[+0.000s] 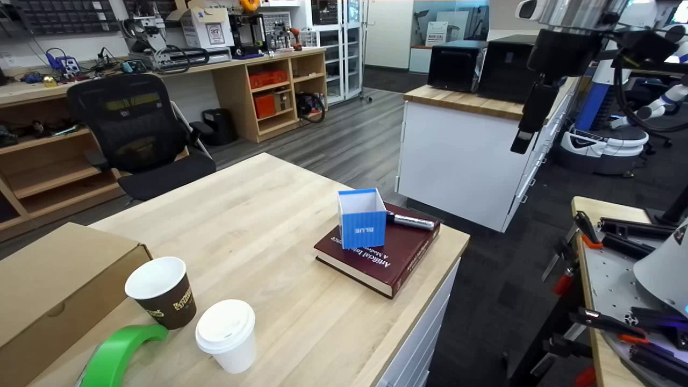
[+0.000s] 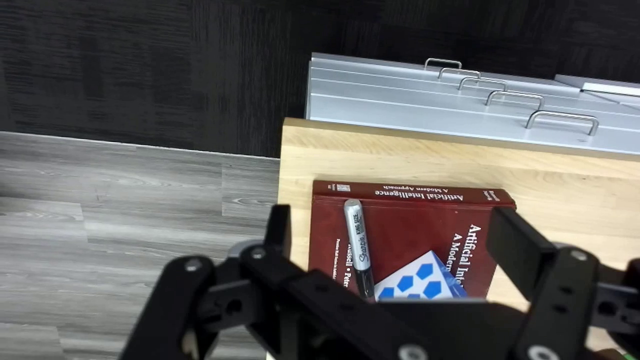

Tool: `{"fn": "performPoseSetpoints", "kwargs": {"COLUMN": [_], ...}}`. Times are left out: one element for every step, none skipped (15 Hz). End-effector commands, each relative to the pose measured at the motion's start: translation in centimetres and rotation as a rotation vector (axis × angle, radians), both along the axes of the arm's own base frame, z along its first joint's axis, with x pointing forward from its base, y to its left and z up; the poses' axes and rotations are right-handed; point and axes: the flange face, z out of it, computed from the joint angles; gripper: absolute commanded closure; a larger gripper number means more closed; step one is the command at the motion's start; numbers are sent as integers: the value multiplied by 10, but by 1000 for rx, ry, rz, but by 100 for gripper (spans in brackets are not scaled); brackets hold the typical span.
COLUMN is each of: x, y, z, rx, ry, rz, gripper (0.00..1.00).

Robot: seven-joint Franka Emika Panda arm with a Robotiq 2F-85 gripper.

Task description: Put the marker inside the white and blue box

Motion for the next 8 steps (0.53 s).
{"fn": "performPoseSetpoints", "kwargs": {"x": [18, 25, 33, 41, 49, 59, 68, 77], "y": [0, -1, -2, -2, -3, -4, -4, -6], "z": [2, 2, 1, 0, -1, -3, -4, -5], "rx": [-39, -48, -54, -64, -71, -79, -82, -87], "ry": [6, 6, 8, 8, 8, 6, 3, -1], "rz": [24, 34, 39, 39, 44, 46, 49, 48], "gripper": [0, 0, 0, 0, 0, 0, 0, 0]}}
